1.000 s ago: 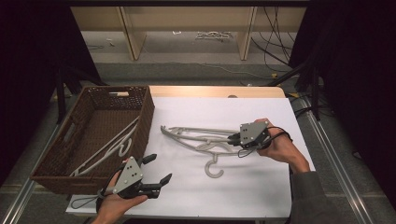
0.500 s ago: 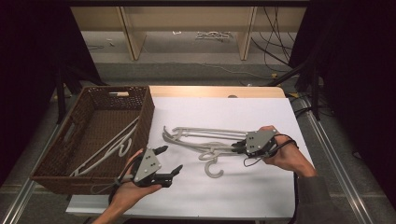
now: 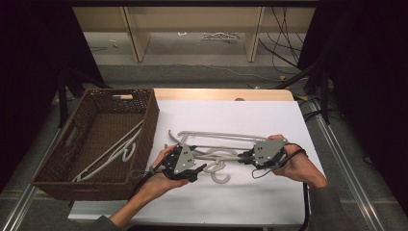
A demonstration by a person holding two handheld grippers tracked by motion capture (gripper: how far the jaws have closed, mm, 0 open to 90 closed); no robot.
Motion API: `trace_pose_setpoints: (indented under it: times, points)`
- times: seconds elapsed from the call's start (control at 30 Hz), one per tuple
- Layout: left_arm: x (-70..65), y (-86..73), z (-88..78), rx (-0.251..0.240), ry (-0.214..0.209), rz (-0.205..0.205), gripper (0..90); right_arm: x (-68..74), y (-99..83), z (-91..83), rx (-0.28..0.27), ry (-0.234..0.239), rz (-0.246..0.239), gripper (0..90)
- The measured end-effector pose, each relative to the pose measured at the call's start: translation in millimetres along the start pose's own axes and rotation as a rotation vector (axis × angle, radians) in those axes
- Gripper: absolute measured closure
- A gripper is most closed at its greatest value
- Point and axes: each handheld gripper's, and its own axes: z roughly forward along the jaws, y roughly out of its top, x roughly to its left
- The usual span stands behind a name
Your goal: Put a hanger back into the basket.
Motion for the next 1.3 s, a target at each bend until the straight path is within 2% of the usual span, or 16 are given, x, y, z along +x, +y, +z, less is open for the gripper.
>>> trace_pose_setpoints:
  times: [0.07,0.1,0.3,0.43,0.47,0.63,0.7,0.73,0.8,0.83,0.9,0.97,1.07,1.13,1.27,1.3]
  points:
    - [-1.7,1.3,2.7,-0.005,-0.01,0.004,37.0,-0.5,1.6,1.5,-0.008,-0.003,-0.027,80.9]
    - [-1.6,1.9,3.1,0.004,-0.014,0.023,38.0,1.3,2.8,1.2,-0.002,0.005,-0.012,80.9]
    - [-1.8,5.1,4.8,0.0,-0.043,0.06,48.5,2.5,5.6,2.4,-0.011,0.013,-0.028,80.9]
    - [-4.0,8.9,3.8,0.002,-0.09,0.147,65.6,3.4,7.0,2.5,-0.015,0.019,-0.031,80.9]
    - [-5.0,11.2,3.0,0.012,-0.085,0.185,69.4,3.6,7.2,2.3,-0.016,0.017,-0.029,80.9]
    - [-7.2,18.9,-2.8,0.024,-0.089,0.28,74.1,3.7,6.4,0.6,-0.024,0.019,-0.024,80.6]
    - [-6.1,22.5,-6.3,0.021,-0.102,0.283,75.2,3.5,5.7,-0.7,-0.039,0.017,-0.004,79.9]
    - [-7.9,23.7,-6.5,-0.012,-0.108,0.256,76.1,2.1,5.4,-1.3,-0.044,0.008,-0.014,79.7]
    - [-8.4,27.7,-10.0,-0.006,-0.125,0.269,78.5,1.0,4.9,-2.3,-0.045,-0.01,0.001,79.3]
    - [-9.2,29.3,-11.5,0.002,-0.116,0.296,78.8,0.3,4.6,-2.8,-0.048,-0.017,0.003,78.9]
    - [-9.6,32.2,-12.9,0.023,-0.122,0.303,79.1,0.9,5.2,-3.0,-0.047,-0.012,0.009,78.8]
    - [-9.7,32.9,-13.2,0.025,-0.14,0.265,79.3,1.3,5.5,-2.4,-0.04,-0.01,0.017,78.5]
    - [-6.9,34.5,-15.3,0.046,-0.16,0.244,79.3,0.6,6.4,-1.1,-0.042,-0.011,0.028,77.9]
    - [-6.7,35.8,-15.6,0.042,-0.178,0.202,79.4,0.4,6.8,-0.5,-0.039,-0.011,0.048,77.2]
    - [-1.2,40.7,-17.3,0.05,-0.2,0.15,79.6,-1.0,7.8,-1.4,-0.041,-0.041,0.096,72.6]
    - [-1.1,41.1,-16.2,0.045,-0.204,0.12,79.6,-1.3,7.6,-1.8,-0.037,-0.052,0.102,70.1]
